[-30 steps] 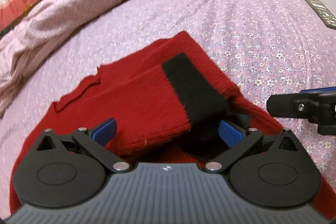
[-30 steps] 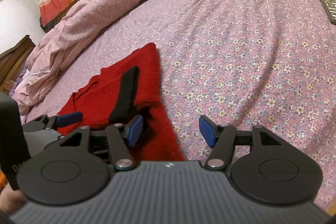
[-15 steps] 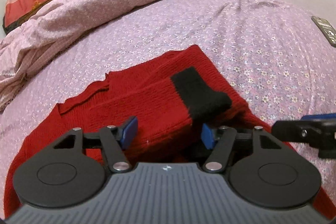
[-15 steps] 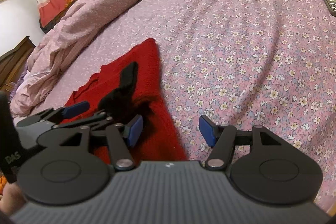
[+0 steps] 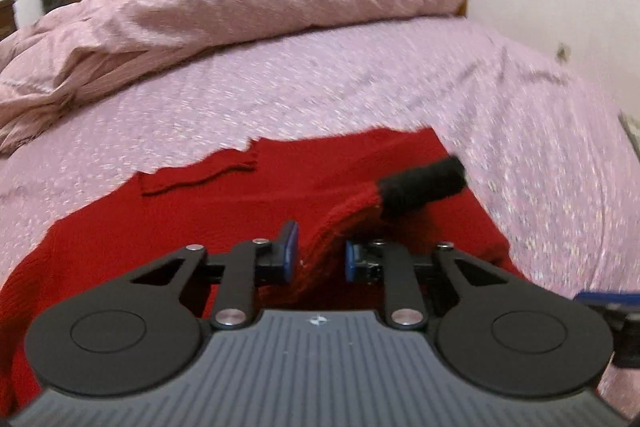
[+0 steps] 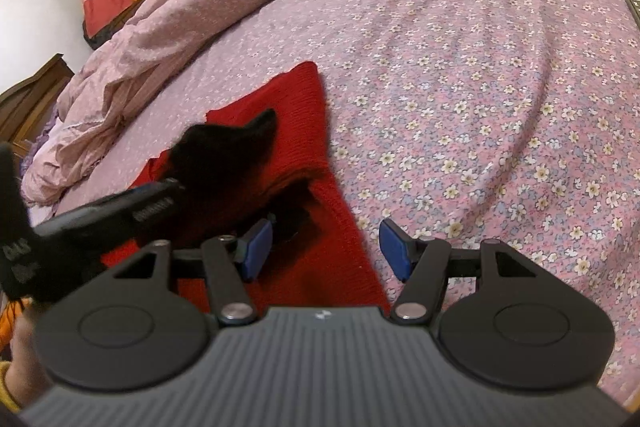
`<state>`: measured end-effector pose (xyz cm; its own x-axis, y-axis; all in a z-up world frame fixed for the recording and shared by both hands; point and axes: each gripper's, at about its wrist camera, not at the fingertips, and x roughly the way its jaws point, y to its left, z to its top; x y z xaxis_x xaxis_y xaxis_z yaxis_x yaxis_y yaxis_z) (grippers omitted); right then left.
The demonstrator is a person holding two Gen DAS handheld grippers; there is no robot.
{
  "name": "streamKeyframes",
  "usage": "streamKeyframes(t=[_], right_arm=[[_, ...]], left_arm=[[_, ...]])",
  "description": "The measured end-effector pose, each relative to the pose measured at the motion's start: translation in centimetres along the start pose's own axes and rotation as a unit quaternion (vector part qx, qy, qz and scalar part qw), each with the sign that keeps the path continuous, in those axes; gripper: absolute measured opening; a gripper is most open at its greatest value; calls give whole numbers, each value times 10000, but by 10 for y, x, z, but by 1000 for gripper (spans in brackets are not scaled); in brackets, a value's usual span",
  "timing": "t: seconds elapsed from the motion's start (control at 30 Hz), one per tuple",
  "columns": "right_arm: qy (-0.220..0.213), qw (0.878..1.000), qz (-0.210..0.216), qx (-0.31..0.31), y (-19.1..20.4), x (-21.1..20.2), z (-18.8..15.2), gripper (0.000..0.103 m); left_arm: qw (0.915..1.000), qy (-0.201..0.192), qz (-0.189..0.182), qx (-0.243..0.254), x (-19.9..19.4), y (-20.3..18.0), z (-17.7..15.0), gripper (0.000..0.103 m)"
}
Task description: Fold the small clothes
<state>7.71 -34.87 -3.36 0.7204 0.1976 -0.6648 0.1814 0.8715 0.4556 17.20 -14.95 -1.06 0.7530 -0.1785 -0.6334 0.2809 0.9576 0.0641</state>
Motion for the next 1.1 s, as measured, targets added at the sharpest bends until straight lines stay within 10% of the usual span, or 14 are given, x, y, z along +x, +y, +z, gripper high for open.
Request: streamKeyframes(t=[0.7,1.1], right_arm=[[18,9994,84,-327,25,3,-8,62],[146,9991,61,-404,27,10,-13,62]], left_arm=[[9848,253,1369,-1041,-42,128,-51,27],[9739,741,1747,-1241,-44,157,-73,77]])
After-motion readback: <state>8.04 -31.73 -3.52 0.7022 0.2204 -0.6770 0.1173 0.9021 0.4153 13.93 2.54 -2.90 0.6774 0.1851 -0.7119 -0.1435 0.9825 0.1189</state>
